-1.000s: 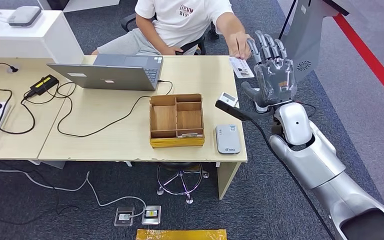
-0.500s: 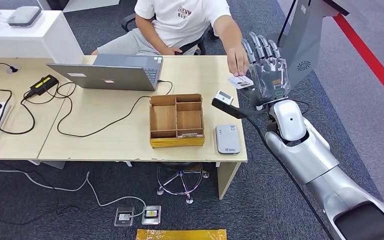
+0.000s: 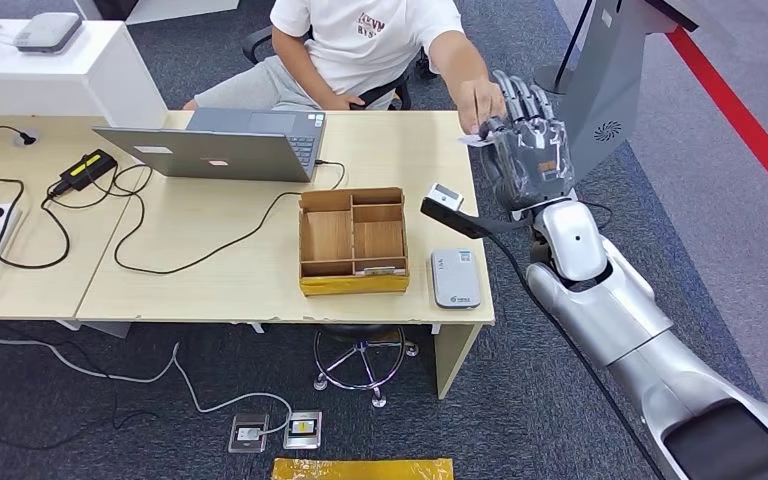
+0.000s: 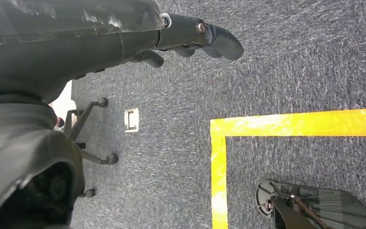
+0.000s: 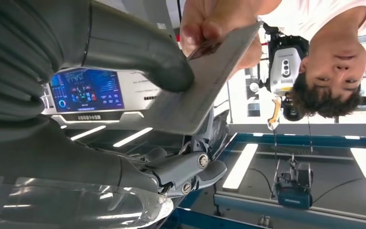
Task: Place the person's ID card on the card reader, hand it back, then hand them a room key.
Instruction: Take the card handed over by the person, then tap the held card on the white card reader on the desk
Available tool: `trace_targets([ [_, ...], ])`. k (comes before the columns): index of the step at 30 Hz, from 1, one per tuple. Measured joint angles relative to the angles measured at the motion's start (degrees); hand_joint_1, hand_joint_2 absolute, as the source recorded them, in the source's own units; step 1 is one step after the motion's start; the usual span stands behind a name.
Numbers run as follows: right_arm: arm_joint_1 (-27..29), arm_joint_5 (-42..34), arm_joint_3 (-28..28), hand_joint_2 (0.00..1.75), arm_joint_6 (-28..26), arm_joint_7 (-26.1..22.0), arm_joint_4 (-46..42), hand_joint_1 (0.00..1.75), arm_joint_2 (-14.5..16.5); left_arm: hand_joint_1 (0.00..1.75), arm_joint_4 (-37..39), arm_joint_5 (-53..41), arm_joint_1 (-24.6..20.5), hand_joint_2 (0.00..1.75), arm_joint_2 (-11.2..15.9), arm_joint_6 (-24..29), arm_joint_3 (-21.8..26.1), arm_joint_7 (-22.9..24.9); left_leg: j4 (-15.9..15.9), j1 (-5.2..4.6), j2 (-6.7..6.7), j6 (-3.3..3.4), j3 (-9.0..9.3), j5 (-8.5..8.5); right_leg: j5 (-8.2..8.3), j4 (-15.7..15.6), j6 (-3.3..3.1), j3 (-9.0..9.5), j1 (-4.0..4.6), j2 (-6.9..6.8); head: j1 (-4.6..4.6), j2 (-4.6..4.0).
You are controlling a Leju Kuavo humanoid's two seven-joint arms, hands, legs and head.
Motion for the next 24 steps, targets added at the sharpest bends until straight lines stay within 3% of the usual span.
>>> trace_targets([
  [13, 0.31, -1.49, 1.25, 1.75, -0.19, -0.06, 0.15, 1.75, 0.08, 0.0, 0.0, 0.32, 0.01, 0.0, 0.0, -0.03, 0.0, -0.02, 0.0, 0.0, 0.01, 0.0, 0.01, 0.0, 0.0, 0.0, 0.0, -0.01, 0.0, 0.02, 0.01, 0.0],
  [24, 4.85, -4.32, 2.54, 1.75, 2.13, -0.03, 0.13, 1.75, -0.09, 0.0, 0.0, 0.69, 0.04, 0.0, 0.02, -0.08, 0.0, -0.02, 0.0, 0.02, 0.08, -0.01, 0.01, -0.01, 0.0, -0.01, 0.0, -0.05, 0.01, 0.05, 0.01, 0.0],
])
